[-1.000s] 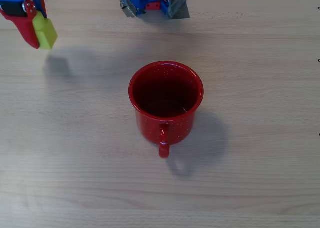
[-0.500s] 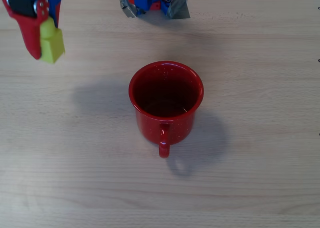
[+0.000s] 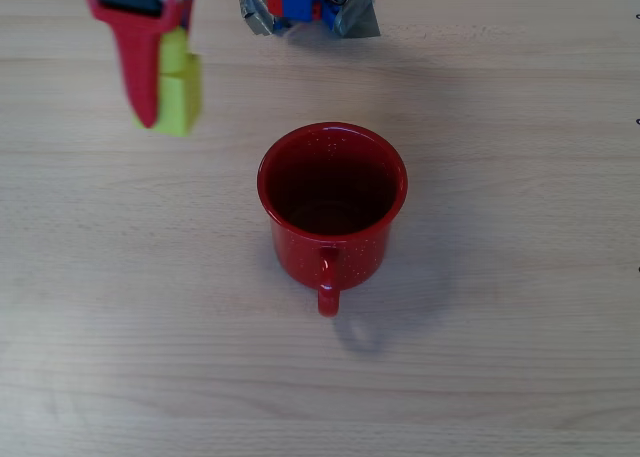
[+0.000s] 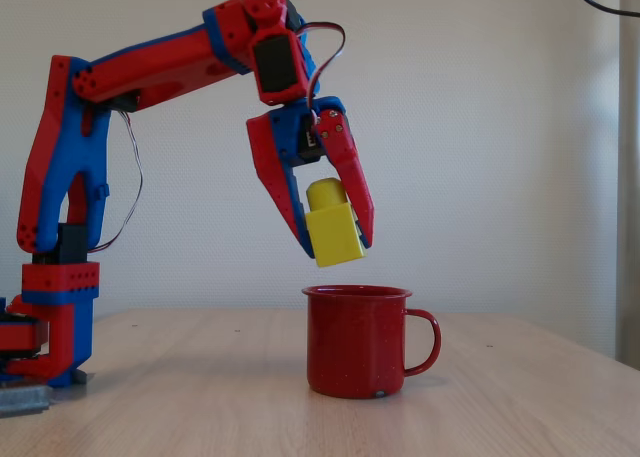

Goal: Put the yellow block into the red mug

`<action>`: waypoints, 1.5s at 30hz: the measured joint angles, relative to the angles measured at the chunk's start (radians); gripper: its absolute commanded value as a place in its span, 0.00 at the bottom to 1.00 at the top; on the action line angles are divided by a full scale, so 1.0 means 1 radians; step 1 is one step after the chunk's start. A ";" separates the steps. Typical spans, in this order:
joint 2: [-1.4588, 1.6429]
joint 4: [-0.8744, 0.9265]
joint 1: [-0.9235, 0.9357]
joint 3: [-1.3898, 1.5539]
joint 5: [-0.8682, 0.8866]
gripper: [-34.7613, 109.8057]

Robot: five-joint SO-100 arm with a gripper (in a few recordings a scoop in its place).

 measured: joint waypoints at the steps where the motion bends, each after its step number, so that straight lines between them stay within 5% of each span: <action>1: 0.000 0.000 -0.021 -0.008 0.015 0.24; 18: 0.000 0.021 -0.362 -0.069 0.207 0.24; 45: -0.055 -0.146 -0.397 0.144 0.282 0.25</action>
